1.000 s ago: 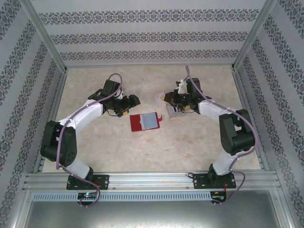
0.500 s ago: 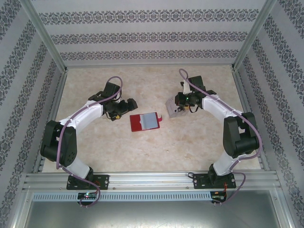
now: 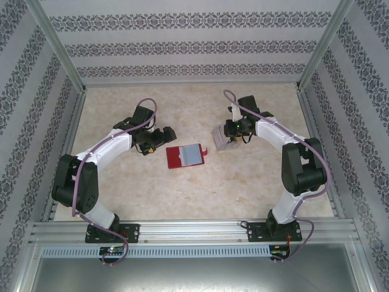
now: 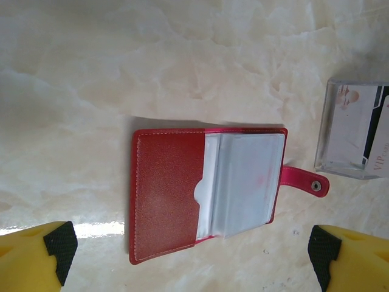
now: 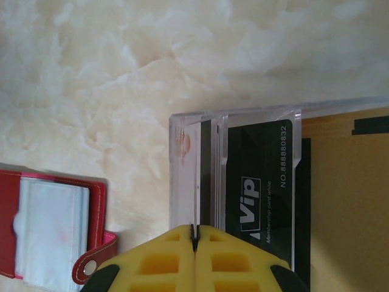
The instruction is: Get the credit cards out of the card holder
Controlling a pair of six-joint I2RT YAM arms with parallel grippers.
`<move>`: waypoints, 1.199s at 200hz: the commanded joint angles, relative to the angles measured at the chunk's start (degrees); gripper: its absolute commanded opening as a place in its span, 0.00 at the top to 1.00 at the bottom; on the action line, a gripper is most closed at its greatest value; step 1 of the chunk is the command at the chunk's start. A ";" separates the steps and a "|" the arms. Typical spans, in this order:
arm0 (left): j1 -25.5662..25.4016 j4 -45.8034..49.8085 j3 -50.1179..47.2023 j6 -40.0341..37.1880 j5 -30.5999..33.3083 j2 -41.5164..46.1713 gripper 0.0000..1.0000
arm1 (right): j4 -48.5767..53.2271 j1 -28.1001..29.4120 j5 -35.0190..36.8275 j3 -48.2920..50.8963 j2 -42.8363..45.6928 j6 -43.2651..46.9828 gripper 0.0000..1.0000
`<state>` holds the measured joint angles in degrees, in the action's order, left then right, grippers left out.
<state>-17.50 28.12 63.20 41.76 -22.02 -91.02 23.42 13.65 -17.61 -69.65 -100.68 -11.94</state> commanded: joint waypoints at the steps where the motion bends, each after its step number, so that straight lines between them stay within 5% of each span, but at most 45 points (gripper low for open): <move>1: 0.58 0.28 -0.90 -0.79 -0.82 -0.07 0.01 | 1.02 0.40 0.10 -1.28 -0.53 1.04 1.00; 49: 0.62 -0.33 -0.91 -0.30 -1.56 -0.21 0.01 | 2.15 0.36 -0.63 -1.92 0.35 -1.04 0.66; 118: 0.25 -3.75 -2.16 1.35 -5.31 -0.93 0.00 | 2.89 6.03 1.36 0.07 6.72 -7.53 0.56; 188: -2.53 -5.82 0.03 3.60 -7.51 -7.02 0.20 | -0.30 22.13 0.77 -0.01 0.78 -21.15 0.56; 240: -3.32 -8.15 -0.65 6.11 -7.68 -9.76 0.47 | 0.46 23.10 5.03 -1.19 -5.36 -22.89 0.66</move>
<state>-20.27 22.57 61.87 46.13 -29.19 -99.81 23.59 37.34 -15.94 -69.93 -104.51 -32.67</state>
